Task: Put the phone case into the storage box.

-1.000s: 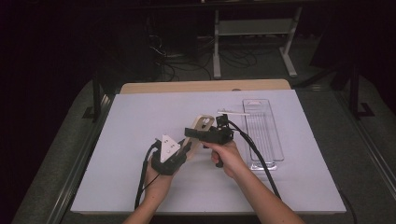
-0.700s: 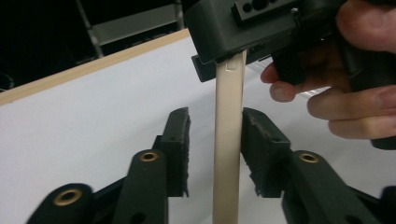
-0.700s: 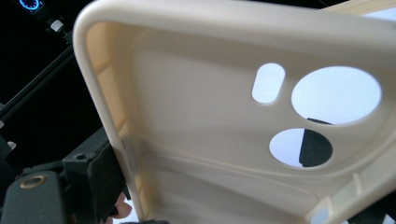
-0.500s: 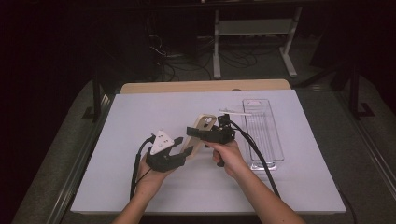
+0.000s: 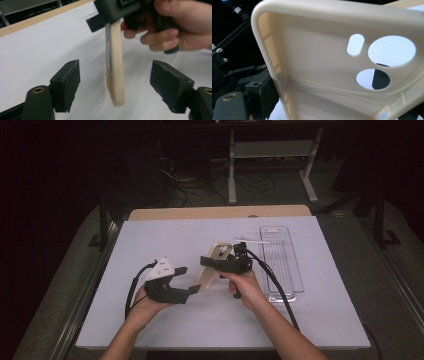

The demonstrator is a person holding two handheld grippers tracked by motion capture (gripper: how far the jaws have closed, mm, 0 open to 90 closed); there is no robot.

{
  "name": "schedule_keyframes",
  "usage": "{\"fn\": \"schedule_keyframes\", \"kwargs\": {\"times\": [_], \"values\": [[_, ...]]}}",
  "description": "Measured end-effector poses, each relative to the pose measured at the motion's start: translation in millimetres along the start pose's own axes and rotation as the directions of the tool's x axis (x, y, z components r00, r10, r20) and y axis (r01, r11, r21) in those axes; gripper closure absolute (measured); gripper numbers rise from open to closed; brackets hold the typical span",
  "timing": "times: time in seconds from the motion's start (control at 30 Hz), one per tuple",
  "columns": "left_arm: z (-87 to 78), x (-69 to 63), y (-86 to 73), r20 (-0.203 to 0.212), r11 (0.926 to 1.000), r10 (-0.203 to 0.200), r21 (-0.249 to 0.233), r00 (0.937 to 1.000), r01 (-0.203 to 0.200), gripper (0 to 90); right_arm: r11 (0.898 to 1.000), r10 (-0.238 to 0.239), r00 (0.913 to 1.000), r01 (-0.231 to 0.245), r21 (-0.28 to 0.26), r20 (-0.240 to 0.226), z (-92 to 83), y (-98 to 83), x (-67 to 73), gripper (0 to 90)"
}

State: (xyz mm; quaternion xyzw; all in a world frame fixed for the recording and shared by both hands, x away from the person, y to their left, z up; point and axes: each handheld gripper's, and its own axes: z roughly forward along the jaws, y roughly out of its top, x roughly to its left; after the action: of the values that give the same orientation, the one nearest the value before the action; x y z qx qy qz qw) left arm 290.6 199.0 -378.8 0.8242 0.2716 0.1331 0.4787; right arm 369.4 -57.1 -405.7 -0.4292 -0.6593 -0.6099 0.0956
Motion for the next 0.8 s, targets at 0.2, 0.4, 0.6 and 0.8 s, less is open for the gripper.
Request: {"fn": "schedule_keyframes", "kwargs": {"times": [0.2, 0.4, 0.6, 0.8], "values": [[-9.8, 6.9, -13.7, 0.001, 0.9988, 0.033, 0.037, 0.9995, -0.033, 16.8, 1.000, -0.010, 0.9999, 0.010, -0.003, 0.005, -2.0, 1.4, 0.4, 10.5], [-19.4, 12.5, -32.8, 0.013, 0.9981, 0.035, 0.050, 0.9993, -0.036, 13.4, 1.000, -0.011, 0.9999, 0.011, -0.001, 0.006, -2.8, 1.6, 1.5, 10.6], [-24.6, 15.0, -50.5, 0.005, 0.9981, 0.022, 0.057, 0.9997, -0.022, 9.7, 1.000, -0.017, 0.9998, 0.017, 0.000, 0.010, -2.2, 1.2, 1.7, 10.6], [-27.4, 21.5, -62.7, 0.012, 0.9988, -0.002, 0.048, 0.9999, 0.002, 3.3, 1.000, -0.023, 0.9997, 0.023, -0.007, 0.010, -3.2, 2.2, 1.9, 10.6]]}}
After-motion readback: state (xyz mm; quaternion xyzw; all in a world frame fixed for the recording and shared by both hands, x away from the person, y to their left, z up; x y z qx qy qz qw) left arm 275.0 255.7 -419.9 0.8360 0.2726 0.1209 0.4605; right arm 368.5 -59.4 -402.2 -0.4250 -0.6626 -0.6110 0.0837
